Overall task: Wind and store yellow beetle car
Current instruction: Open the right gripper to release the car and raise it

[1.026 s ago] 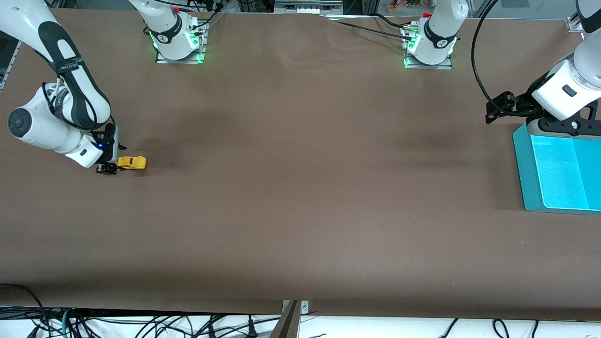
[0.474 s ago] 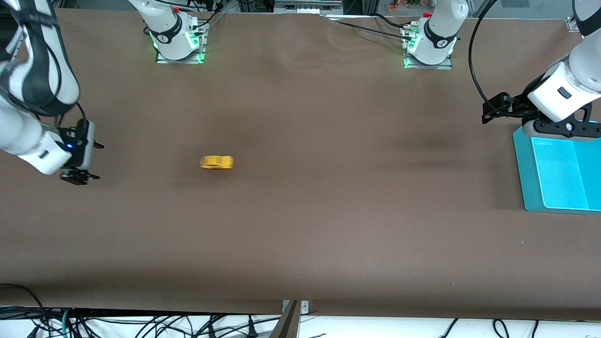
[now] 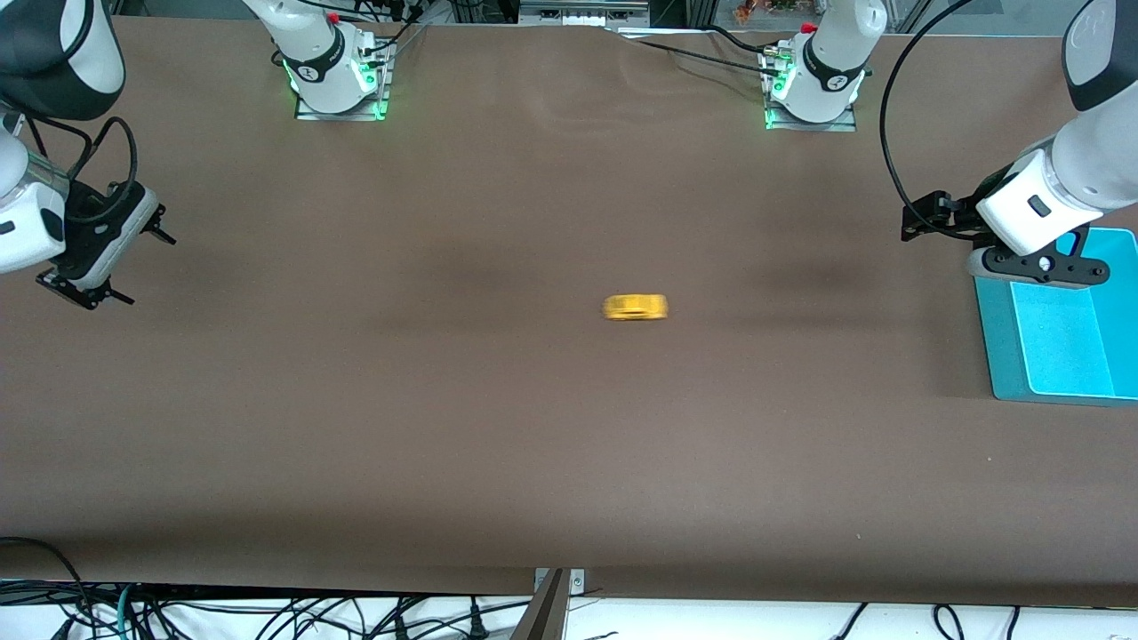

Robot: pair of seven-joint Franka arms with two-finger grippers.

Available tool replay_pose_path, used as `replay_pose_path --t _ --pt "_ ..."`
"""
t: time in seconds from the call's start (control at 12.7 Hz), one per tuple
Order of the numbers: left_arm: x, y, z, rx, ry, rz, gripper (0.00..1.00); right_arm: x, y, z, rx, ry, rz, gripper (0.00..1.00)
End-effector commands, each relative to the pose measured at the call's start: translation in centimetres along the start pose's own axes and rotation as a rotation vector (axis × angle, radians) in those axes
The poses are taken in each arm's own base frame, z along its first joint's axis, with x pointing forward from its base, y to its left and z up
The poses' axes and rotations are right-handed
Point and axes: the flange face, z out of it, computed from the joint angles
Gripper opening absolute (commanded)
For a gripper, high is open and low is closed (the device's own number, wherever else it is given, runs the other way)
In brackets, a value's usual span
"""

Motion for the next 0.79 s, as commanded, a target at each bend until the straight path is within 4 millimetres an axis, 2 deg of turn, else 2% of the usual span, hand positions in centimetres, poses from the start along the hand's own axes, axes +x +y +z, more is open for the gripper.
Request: replay_pose_path --t 0.0,0.16,0.24,0.32,0.39,0.55,0.71 --pt "-0.9 -2.2 1.7 -0.029 -0.038 0.18 1.0 0.6 -0.8 -1.1 0.043 0.017 0.269 1.0" --pt "-1.8 -4.1 4.7 -0.057 -0.097 0.303 1.0 1.6 -1.8 -2.2 0.042 0.029 0.476 1.0" --pt "-2.3 -5.8 6.7 -0.078 -0.128 0.324 1.0 2.1 -2.2 -2.4 0.045 0.023 0.594 1.0" --pt "-3.3 -8.4 9.5 -0.126 -0.154 0.347 1.0 2.9 -2.8 -2.6 0.044 0.021 0.701 1.0" --pt "-4.0 -9.6 12.1 -0.153 -0.157 0.458 1.0 3.7 -3.4 -3.0 0.038 0.022 0.795 1.0" --pt "-4.1 -9.8 14.5 -0.161 -0.163 0.624 1.0 4.1 -4.0 -3.9 0.028 0.03 0.889 1.0" --pt "-4.7 -10.6 18.1 -0.086 -0.199 0.783 1.0 4.0 -4.3 -4.5 0.022 0.032 0.947 1.0"
